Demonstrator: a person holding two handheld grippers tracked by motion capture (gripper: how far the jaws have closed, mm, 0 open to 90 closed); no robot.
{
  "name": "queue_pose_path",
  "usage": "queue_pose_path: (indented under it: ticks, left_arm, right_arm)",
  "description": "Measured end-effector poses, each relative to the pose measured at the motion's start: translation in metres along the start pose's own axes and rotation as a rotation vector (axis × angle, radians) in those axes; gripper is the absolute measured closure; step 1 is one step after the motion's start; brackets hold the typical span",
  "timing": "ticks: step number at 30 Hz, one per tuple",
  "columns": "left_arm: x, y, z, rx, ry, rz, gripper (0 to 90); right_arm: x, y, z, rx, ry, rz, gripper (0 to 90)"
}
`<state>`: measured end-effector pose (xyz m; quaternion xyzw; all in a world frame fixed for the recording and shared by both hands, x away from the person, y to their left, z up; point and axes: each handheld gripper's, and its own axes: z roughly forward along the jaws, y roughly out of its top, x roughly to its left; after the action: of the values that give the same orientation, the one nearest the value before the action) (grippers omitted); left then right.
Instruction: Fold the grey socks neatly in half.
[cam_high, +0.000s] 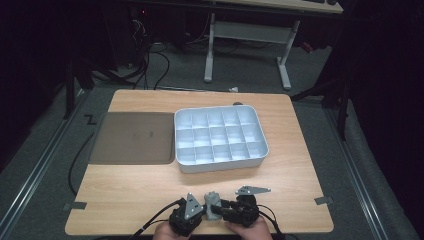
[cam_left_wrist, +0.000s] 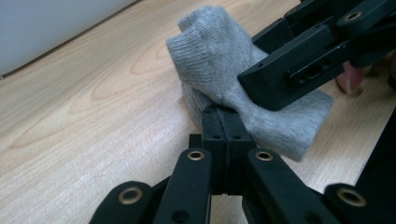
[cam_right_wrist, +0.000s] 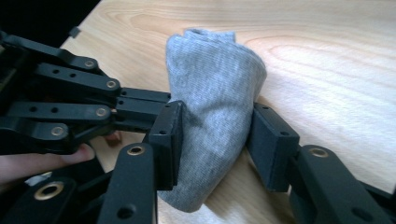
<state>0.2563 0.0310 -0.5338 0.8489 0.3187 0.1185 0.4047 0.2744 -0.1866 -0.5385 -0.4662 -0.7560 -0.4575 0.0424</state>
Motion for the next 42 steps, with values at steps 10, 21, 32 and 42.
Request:
queue_pose_path:
  ticks: [10, 21, 32, 42]
  left_arm:
    - [-0.003, 0.010, 0.009, 0.018, 0.008, -0.001, 90.0]
    - [0.021, 0.012, 0.004, -0.032, 0.044, -0.024, 71.4]
    - [0.078, -0.012, -0.044, -0.081, 0.169, -0.108, 56.2]
    - [0.084, -0.034, -0.057, -0.139, 0.126, -0.133, 52.2]
  right_arm:
    - [-0.003, 0.002, -0.002, 0.003, 0.019, 0.001, 67.9]
    - [-0.015, 0.007, -0.019, -0.023, -0.063, -0.025, 71.2]
    - [-0.026, 0.012, -0.034, -0.021, -0.172, -0.056, 70.8]
    - [-0.033, 0.018, -0.047, 0.029, -0.232, -0.101, 70.9]
